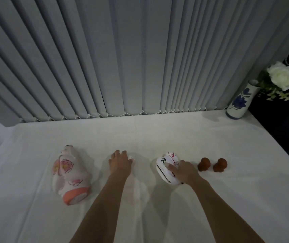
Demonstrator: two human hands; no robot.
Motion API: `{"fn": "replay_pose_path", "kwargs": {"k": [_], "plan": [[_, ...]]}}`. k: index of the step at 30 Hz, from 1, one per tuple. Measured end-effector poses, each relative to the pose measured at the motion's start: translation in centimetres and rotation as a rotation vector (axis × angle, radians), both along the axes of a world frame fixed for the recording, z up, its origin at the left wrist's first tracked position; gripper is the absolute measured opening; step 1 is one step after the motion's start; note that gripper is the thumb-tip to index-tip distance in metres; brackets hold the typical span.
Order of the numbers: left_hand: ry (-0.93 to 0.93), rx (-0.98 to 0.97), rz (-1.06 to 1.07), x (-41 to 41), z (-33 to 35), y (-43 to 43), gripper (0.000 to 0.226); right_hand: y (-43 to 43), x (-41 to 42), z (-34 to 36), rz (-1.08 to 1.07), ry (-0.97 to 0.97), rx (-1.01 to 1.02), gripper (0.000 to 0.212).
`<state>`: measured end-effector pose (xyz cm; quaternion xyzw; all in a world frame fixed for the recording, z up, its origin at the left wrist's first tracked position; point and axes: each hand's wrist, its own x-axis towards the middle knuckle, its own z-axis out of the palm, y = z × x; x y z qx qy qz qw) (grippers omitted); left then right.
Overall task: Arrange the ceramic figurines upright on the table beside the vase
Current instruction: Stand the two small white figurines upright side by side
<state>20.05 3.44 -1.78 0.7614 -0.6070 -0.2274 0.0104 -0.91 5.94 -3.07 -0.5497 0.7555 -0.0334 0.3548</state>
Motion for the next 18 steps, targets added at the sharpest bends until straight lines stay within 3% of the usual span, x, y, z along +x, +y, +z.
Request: {"fn": "replay_pose_path", "kwargs": {"k": [6,9,18], "plan": [[-0.007,0.085,0.009,0.9,-1.0,-0.3,0.052,-0.3,-0.2,0.2,-0.063,-0.106,0.03,0.051],[0.034,0.115,0.014,1.4,-1.2,-0.5,0.059,-0.4,0.3,0.2,-0.087,-0.17,0.005,0.065],[0.031,0.153,-0.036,2.7,-1.0,-0.7,0.068,-0.4,1.6,0.5,0.036,-0.094,-0.07,0.094]]}}
